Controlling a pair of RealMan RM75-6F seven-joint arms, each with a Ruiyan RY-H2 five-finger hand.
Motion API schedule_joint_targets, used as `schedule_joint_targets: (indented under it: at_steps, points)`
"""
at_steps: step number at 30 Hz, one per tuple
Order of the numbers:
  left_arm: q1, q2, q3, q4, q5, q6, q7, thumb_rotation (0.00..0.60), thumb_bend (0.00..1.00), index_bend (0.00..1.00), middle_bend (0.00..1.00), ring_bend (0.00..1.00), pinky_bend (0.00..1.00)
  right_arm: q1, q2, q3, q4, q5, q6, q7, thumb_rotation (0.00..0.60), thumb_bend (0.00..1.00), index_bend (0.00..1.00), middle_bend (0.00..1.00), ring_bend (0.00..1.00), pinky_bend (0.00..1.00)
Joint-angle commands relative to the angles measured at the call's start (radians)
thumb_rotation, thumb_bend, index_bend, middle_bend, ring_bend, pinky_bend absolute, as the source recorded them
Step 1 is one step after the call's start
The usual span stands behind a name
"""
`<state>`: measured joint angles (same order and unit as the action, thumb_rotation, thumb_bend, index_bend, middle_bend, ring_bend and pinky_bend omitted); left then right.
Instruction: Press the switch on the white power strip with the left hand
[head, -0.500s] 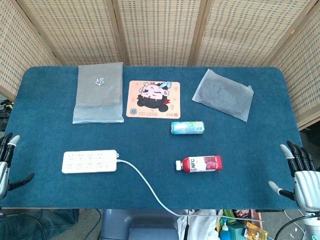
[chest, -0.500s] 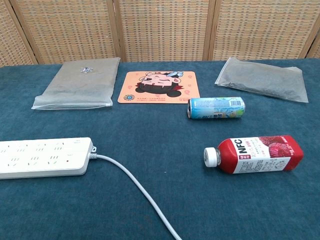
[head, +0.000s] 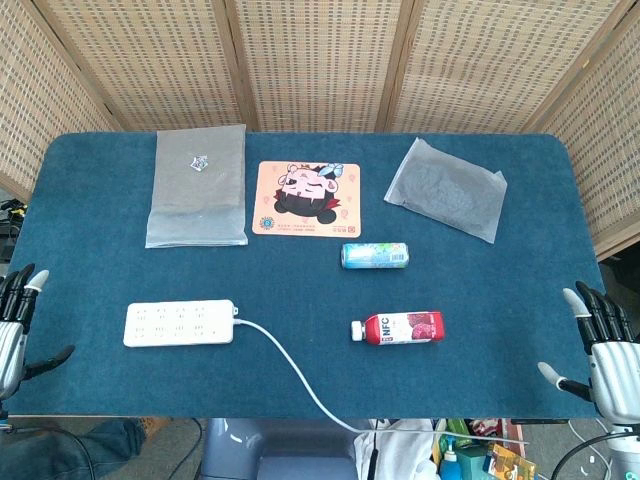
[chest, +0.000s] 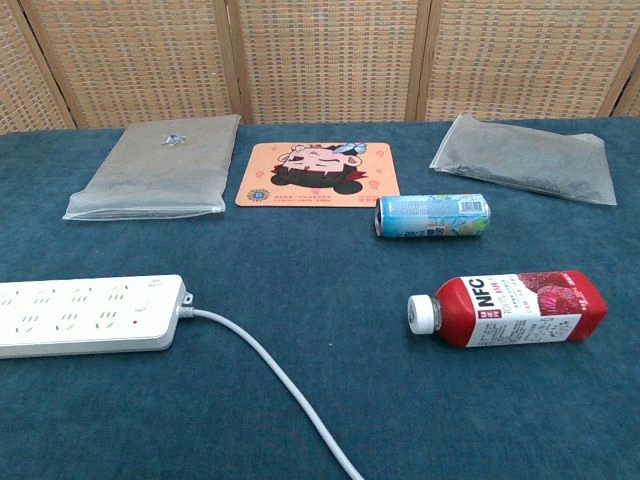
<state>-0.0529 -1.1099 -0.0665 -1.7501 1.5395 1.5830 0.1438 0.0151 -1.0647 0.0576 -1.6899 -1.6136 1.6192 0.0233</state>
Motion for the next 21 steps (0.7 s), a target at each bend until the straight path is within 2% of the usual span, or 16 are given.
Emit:
schedule_joint_targets:
  at_steps: [1,2,3,4,5,6,7,9,11,15,21]
  points:
    - [-0.012,-0.033,-0.003,0.011,0.001,-0.01,0.002,0.6,0.05,0.0,0.71,0.55,0.46,-0.001,0.0,0.0,0.001,0.003,0.0,0.002,0.6,0.0,0.0,0.0,0.0,0.0]
    - [-0.021,-0.045,-0.003,0.013,0.01,-0.019,-0.013,0.6,0.09,0.0,0.83,0.7,0.61,-0.002,0.001,0.001,0.0,0.005,0.002,0.005,0.6,0.0,0.0,0.0,0.0,0.0]
    - [-0.029,-0.06,-0.005,0.023,0.015,-0.025,-0.017,0.6,0.2,0.0,0.92,0.85,0.75,-0.003,0.002,0.002,0.0,0.006,0.004,0.009,0.6,0.0,0.0,0.0,0.0,0.0]
    - [-0.042,-0.081,0.001,0.034,0.019,-0.048,-0.007,0.6,0.35,0.0,0.98,0.93,0.85,-0.005,0.005,0.004,0.0,0.008,0.008,0.016,0.6,0.0,0.0,0.0,0.0,0.0]
    - [-0.053,-0.092,0.004,0.037,0.019,-0.07,-0.005,0.6,0.47,0.0,0.99,0.97,0.9,-0.006,0.007,0.005,0.0,0.01,0.01,0.021,0.6,0.0,0.0,0.0,0.0,0.0]
    - [-0.06,-0.097,0.006,0.039,0.019,-0.083,-0.008,0.6,0.66,0.0,1.0,1.0,0.94,-0.007,0.007,0.005,0.0,0.011,0.01,0.024,0.6,0.0,0.0,0.0,0.0,0.0]
    - [-0.071,-0.106,0.011,0.04,0.019,-0.106,-0.013,0.6,0.78,0.0,1.0,1.0,0.95,-0.007,0.008,0.005,0.0,0.011,0.011,0.027,0.6,0.0,0.0,0.0,0.0,0.0]
    - [-0.095,-0.125,0.022,0.047,0.017,-0.158,-0.021,0.6,0.94,0.0,1.0,1.0,0.96,-0.008,0.011,0.006,0.001,0.012,0.013,0.034,0.6,0.0,0.0,0.0,0.0,0.0]
    - [-0.117,-0.136,0.034,0.04,-0.001,-0.22,-0.022,0.6,0.98,0.0,1.0,1.0,0.96,-0.008,0.012,0.006,0.001,0.011,0.013,0.038,0.6,0.0,0.0,0.0,0.0,0.0]
    - [-0.163,-0.143,0.035,0.005,-0.078,-0.34,-0.011,0.6,0.99,0.03,1.0,1.0,0.96,-0.008,0.016,0.007,0.002,0.012,0.011,0.048,0.6,0.0,0.0,0.0,0.0,0.0]
    - [-0.23,-0.154,0.012,-0.05,-0.203,-0.468,0.035,0.6,1.0,0.29,1.0,1.0,0.96,-0.007,0.019,0.007,0.006,0.016,0.007,0.06,0.6,0.0,0.0,0.0,0.0,0.0]
